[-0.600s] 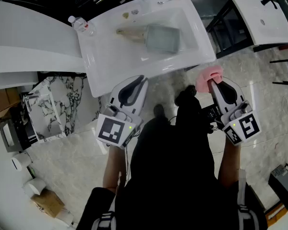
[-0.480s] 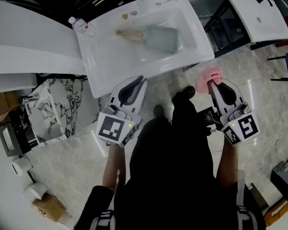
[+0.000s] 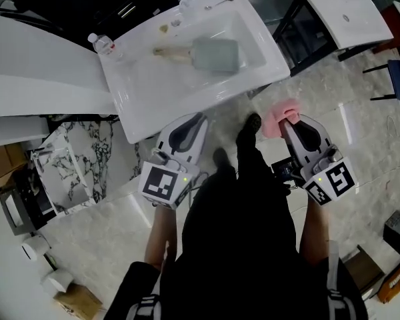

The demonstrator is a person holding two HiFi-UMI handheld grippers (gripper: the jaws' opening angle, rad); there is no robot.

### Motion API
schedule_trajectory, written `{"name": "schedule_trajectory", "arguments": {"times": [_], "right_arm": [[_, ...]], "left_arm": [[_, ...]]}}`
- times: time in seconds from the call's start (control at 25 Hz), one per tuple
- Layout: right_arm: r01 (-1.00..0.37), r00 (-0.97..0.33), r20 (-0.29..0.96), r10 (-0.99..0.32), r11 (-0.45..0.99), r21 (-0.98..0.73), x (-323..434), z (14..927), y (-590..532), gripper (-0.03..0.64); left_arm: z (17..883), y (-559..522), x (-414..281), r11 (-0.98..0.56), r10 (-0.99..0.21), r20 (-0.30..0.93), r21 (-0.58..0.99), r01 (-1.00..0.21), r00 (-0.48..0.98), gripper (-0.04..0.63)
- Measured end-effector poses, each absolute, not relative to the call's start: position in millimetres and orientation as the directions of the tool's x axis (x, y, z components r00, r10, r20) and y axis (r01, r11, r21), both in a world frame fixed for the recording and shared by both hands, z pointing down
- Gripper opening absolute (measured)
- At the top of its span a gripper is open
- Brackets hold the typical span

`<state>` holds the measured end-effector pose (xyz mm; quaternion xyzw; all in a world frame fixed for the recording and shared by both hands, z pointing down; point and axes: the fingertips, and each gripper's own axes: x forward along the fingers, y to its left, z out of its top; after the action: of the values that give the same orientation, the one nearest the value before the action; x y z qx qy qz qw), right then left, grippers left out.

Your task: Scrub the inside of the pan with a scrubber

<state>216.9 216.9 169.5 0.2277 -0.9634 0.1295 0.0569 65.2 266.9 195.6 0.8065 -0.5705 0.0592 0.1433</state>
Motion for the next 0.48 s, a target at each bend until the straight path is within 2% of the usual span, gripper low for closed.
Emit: {"name": "schedule_trajectory", "arguments": {"times": [0.12,0.24,0.36,0.48], "right_arm": [[-0.445,-0.895,0.141,-0.423,0.862,-0.242,217.5,168.1,206.7,0.037],[-0.43,-0.903,0.154,-0.402,0.86,-0.275,214.6,178.7,190.1,0.038],[-0.396,-0.918,0.157,-0.365,0.865,-0.307,205.1,188.4,171.4,0.038],[-0.357,-0.934,0.147,-0.326,0.874,-0.329,191.2,191.7,145.3,0.038]], "left_arm": [[205.7,261.7,71.1,-0.339,-0.879,0.294,0.167,-0.926,0.375,0.06],[216.5,250.2,78.5,-0.409,-0.836,0.361,0.094,-0.908,0.414,0.058],[221.1,230.3,79.3,-0.431,-0.822,0.413,-0.001,-0.903,0.392,0.052],[221.9,206.4,70.5,-0.406,-0.826,0.423,0.011,-0.914,0.372,0.052]]}}
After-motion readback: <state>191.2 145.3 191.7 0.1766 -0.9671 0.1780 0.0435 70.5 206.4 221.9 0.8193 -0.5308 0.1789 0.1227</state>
